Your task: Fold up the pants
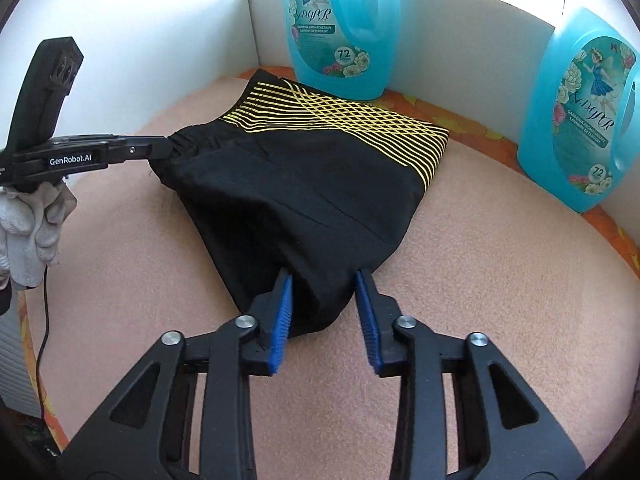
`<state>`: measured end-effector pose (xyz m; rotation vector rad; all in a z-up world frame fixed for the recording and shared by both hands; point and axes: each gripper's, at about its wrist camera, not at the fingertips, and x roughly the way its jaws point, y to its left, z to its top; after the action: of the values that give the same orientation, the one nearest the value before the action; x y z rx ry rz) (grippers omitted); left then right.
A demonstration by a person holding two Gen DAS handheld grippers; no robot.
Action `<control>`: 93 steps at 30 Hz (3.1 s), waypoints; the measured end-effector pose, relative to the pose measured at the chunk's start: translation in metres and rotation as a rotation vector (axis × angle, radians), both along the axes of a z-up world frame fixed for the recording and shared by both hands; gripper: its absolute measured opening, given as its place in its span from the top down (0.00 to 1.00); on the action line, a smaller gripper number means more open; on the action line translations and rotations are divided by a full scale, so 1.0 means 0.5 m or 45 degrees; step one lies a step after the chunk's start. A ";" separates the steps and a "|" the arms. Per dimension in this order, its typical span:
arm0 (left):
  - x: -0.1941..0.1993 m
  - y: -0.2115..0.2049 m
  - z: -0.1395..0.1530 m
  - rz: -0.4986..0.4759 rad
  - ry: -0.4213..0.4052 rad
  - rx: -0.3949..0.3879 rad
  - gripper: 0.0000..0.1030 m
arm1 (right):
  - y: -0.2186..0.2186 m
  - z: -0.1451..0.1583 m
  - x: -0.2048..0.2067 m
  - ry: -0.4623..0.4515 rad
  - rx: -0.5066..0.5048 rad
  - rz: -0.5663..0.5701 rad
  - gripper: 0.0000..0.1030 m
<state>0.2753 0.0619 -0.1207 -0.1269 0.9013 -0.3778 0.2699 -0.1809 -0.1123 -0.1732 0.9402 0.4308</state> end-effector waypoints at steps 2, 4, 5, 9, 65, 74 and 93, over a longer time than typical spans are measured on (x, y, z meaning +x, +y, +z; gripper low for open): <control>0.001 -0.001 0.006 -0.007 -0.011 0.022 0.90 | -0.001 0.004 -0.008 -0.006 0.018 0.016 0.88; 0.002 0.000 0.012 -0.002 -0.032 0.051 0.90 | 0.005 0.004 -0.018 -0.002 0.018 0.051 0.88; 0.005 0.003 0.012 0.004 -0.037 0.067 0.90 | 0.009 -0.002 -0.021 0.018 0.015 0.070 0.89; 0.022 0.017 -0.020 0.030 0.031 0.097 0.91 | 0.020 -0.017 -0.031 0.108 -0.024 0.173 0.88; 0.068 0.048 -0.038 0.206 0.370 -0.106 0.41 | -0.117 -0.078 0.360 0.256 0.646 -0.274 0.48; 0.073 0.017 -0.043 0.225 0.327 -0.034 0.30 | -0.103 -0.080 0.367 0.248 0.635 -0.257 0.47; 0.041 -0.046 -0.015 0.216 0.065 0.046 0.77 | -0.066 -0.031 0.330 0.112 0.606 -0.216 0.90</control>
<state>0.2957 0.0389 -0.1281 -0.1791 0.9397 -0.2013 0.4349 -0.2139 -0.1278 0.3584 0.9051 0.4955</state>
